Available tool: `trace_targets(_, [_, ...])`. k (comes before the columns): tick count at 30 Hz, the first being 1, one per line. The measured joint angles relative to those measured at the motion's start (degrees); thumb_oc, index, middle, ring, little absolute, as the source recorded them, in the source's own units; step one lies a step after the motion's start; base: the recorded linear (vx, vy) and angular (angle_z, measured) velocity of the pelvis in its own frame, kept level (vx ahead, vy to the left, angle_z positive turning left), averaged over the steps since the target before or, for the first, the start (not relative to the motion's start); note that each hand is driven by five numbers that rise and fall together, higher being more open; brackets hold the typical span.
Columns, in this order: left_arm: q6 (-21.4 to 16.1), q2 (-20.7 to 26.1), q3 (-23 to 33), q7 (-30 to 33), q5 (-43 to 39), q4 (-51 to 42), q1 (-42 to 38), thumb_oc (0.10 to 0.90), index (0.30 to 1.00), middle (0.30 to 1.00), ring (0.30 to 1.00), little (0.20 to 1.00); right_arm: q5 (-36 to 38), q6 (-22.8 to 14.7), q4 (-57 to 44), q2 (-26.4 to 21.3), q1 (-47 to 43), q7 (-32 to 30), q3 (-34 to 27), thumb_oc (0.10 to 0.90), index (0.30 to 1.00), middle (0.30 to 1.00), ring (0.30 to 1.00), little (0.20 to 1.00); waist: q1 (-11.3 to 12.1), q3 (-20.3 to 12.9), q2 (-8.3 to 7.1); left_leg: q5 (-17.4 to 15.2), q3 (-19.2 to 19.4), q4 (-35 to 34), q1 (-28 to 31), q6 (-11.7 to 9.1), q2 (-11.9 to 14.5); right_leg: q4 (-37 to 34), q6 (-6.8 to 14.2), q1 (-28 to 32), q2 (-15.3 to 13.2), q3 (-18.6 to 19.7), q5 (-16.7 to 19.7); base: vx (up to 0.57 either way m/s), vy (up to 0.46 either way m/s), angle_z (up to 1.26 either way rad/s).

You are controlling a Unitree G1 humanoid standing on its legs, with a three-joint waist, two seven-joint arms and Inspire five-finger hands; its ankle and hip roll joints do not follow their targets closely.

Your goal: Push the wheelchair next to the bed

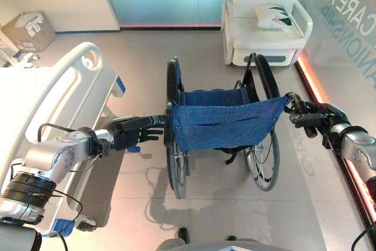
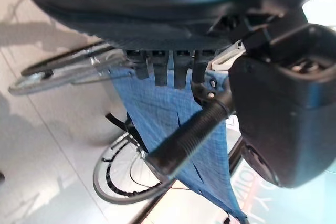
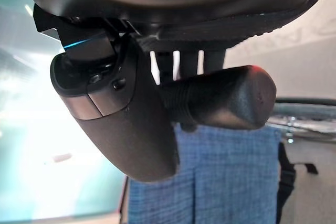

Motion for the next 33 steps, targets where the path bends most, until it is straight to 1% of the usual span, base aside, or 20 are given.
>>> trace_targets(6, [1.3, -1.1, 0.0, 1.5, 0.0, 0.1, -0.4, 0.800, 0.900, 0.900, 0.900, 0.900, 0.0, 0.0, 0.0, 0.0, -0.1, -0.9, 0.7, 0.400, 0.300, 0.300, 0.300, 0.300, 0.0, -0.1, 0.20, 0.0, 0.0, 0.0, 0.3, 0.0, 0.0, 0.0, 0.0, 0.3, 0.0, 0.1, 0.0, 0.00, 0.000, 0.00])
trace_targets(11, [1.4, -1.6, -0.4, 2.5, -1.7, 0.9, -0.4, 0.800, 0.900, 0.900, 0.900, 0.900, 0.0, 0.0, 0.0, 0.0, -0.2, -1.1, 1.2, 0.400, 0.300, 0.300, 0.300, 0.300, 0.0, -0.3, 0.52, 0.0, 0.2, 0.0, 0.5, 0.0, 0.0, 0.0, 0.0, 0.4, 0.0, 0.2, 0.0, 0.00, 0.000, 0.00])
trace_targets(13, [1.4, -2.5, -0.4, 3.0, -2.0, 1.7, -0.4, 0.800, 0.900, 0.900, 0.900, 0.900, 0.0, 0.0, 0.0, -0.1, -0.2, -1.3, 1.4, 0.400, 0.300, 0.300, 0.300, 0.300, 0.0, -0.5, 0.76, 0.0, 0.2, 0.0, 0.6, 0.0, 0.0, 0.0, 0.0, 0.4, 0.0, 0.3, 0.0, 0.00, 0.000, 0.00])
trace_targets(20, [1.2, -3.7, -0.5, 4.0, -2.1, 2.3, -0.4, 0.800, 0.900, 0.900, 0.900, 0.900, 0.0, 0.0, 0.0, -0.2, -0.3, -1.5, 1.8, 0.400, 0.300, 0.300, 0.300, 0.300, 0.0, -0.6, 0.84, 0.0, 0.5, 0.0, 0.8, 0.0, 0.0, 0.0, 0.0, 0.4, 0.0, 1.2, 0.0, 0.00, 0.001, -0.01])
trace_targets(25, [0.8, -4.3, -0.7, 5.5, -3.9, 2.3, -0.4, 0.800, 0.900, 0.900, 0.900, 0.900, -0.1, 0.0, 0.1, -0.1, -0.3, -1.9, 1.9, 0.400, 0.300, 0.300, 0.300, 0.300, 0.1, -0.6, 0.83, 0.0, 0.6, 0.0, 0.8, 0.0, 0.0, 0.0, 0.1, 0.4, 0.0, 1.3, 0.1, 0.00, 0.000, 0.00])
trace_targets(29, [0.6, -4.4, -1.0, 5.6, -2.8, 2.3, -0.4, 0.800, 0.900, 0.900, 0.900, 0.900, -0.3, 0.0, 0.1, -0.1, -0.3, -1.9, 2.1, 0.400, 0.300, 0.300, 0.300, 0.300, 0.1, -0.7, 0.77, 0.0, 0.7, 0.0, 0.9, 0.0, -0.1, 0.0, 0.1, 0.4, -0.1, 1.4, 0.1, 0.00, 0.000, 0.00])
trace_targets(33, [-0.1, -4.4, -2.9, 5.0, 2.1, 2.3, -1.3, 0.800, 0.900, 0.900, 0.900, 0.900, -0.3, 0.1, 0.1, -0.1, -0.3, -2.4, 3.2, 0.400, 0.300, 0.300, 0.300, 0.300, 0.1, -1.3, 0.50, 0.0, 0.8, 0.0, 0.9, 0.0, -0.1, 0.0, 0.1, 0.4, -0.1, 1.5, 0.1, 0.00, 0.000, 0.00])
